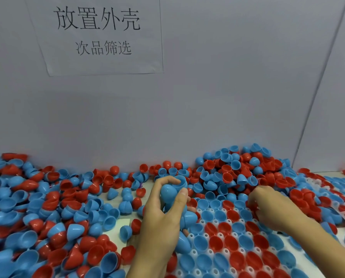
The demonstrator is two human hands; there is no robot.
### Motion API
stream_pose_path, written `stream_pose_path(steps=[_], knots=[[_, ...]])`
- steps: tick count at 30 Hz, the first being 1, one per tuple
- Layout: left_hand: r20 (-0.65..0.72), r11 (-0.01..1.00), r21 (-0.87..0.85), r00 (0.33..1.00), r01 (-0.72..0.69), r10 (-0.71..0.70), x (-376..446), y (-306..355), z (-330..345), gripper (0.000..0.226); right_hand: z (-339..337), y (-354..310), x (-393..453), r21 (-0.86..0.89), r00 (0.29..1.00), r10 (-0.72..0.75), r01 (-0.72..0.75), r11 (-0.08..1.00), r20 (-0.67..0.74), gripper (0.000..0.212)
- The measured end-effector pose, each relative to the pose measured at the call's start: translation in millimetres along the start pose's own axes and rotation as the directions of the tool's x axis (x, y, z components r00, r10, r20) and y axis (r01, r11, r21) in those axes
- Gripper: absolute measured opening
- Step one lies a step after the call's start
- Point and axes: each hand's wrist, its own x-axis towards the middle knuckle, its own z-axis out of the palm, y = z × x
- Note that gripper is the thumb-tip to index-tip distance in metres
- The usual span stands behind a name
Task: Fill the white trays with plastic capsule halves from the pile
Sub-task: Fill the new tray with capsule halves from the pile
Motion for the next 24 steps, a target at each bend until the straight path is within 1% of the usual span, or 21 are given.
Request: stream_pose_path(steps=[2,4,5,7,8,9,10,11,12,14,16,17,19,20,21,22,23,24], knots=[[-0.013,1.000,0.003,0.999,0.030,-0.030,-0.7,3.9,-3.5,0.030,1.2,4.5,2.1,0.029,0.999,-0.015,0.014,0.999,0.039,0.018],[-0.047,0.997,0.064,0.999,0.031,-0.028,0.4,9.4,-13.5,0.014,1.3,9.8,2.5,0.042,0.997,-0.025,0.022,0.999,0.070,0.020],[-0.075,0.992,0.126,0.997,0.008,0.002,1.5,12.5,-22.1,0.010,1.6,11.8,2.2,0.056,0.997,-0.025,0.021,0.998,0.068,0.024],[-0.150,0.944,0.326,0.982,-0.058,0.112,3.8,20.6,-45.9,0.017,1.3,13.8,-1.1,0.100,0.999,-0.022,0.019,0.995,0.031,0.035],[-0.192,0.887,0.453,0.963,-0.085,0.190,4.4,24.7,-60.7,0.019,1.5,14.4,-3.5,0.133,1.000,-0.025,0.024,0.991,0.002,0.038],[-0.225,0.809,0.580,0.937,-0.092,0.268,4.5,28.7,-75.7,0.020,1.3,15.1,-6.6,0.173,0.999,-0.031,0.035,0.984,-0.024,0.038],[-0.249,0.724,0.687,0.914,-0.067,0.320,4.4,31.4,-89.4,0.021,1.1,15.8,-10.7,0.211,0.998,-0.038,0.046,0.976,-0.043,0.038],[-0.274,0.640,0.768,0.904,0.001,0.328,3.8,32.0,-100.9,0.021,0.7,16.8,-15.9,0.246,0.997,-0.045,0.057,0.968,-0.055,0.037],[-0.301,0.551,0.829,0.908,0.099,0.290,4.5,31.0,-109.4,0.024,0.5,18.2,-22.0,0.281,0.997,-0.048,0.064,0.957,-0.064,0.036],[-0.340,0.369,0.891,0.927,0.264,0.157,6.6,27.0,-116.0,0.039,0.0,22.7,-36.7,0.346,0.996,-0.044,0.068,0.936,-0.077,0.034],[-0.360,0.208,0.917,0.931,0.341,0.058,8.0,28.1,-111.5,0.050,0.3,27.6,-51.3,0.387,0.995,-0.042,0.073,0.919,-0.089,0.034],[-0.371,0.167,0.918,0.928,0.360,0.041,8.4,30.0,-107.0,0.053,0.4,29.5,-57.4,0.403,0.995,-0.038,0.073,0.912,-0.093,0.033],[-0.385,0.146,0.916,0.921,0.374,0.057,8.3,33.7,-92.7,0.056,-0.6,28.9,-66.2,0.441,0.994,-0.032,0.075,0.894,-0.104,0.032],[-0.374,0.152,0.921,0.923,0.359,0.090,6.6,34.3,-82.6,0.055,-1.3,25.1,-68.9,0.468,0.992,-0.032,0.088,0.880,-0.125,0.030],[-0.334,0.180,0.934,0.935,0.310,0.121,4.6,34.6,-71.2,0.051,-2.3,19.6,-71.1,0.503,0.986,-0.030,0.109,0.857,-0.163,0.029],[-0.263,0.249,0.942,0.955,0.224,0.135,3.2,33.7,-59.4,0.046,-3.0,12.8,-73.2,0.541,0.976,-0.026,0.141,0.829,-0.215,0.029],[-0.179,0.340,0.932,0.975,0.124,0.134,1.3,31.5,-46.3,0.041,-3.3,5.9,-75.1,0.577,0.964,-0.021,0.177,0.797,-0.267,0.029],[-0.094,0.411,0.911,0.989,0.039,0.114,-0.7,27.6,-35.3,0.038,-2.4,-0.5,-76.7,0.609,0.952,-0.016,0.208,0.765,-0.305,0.031]])
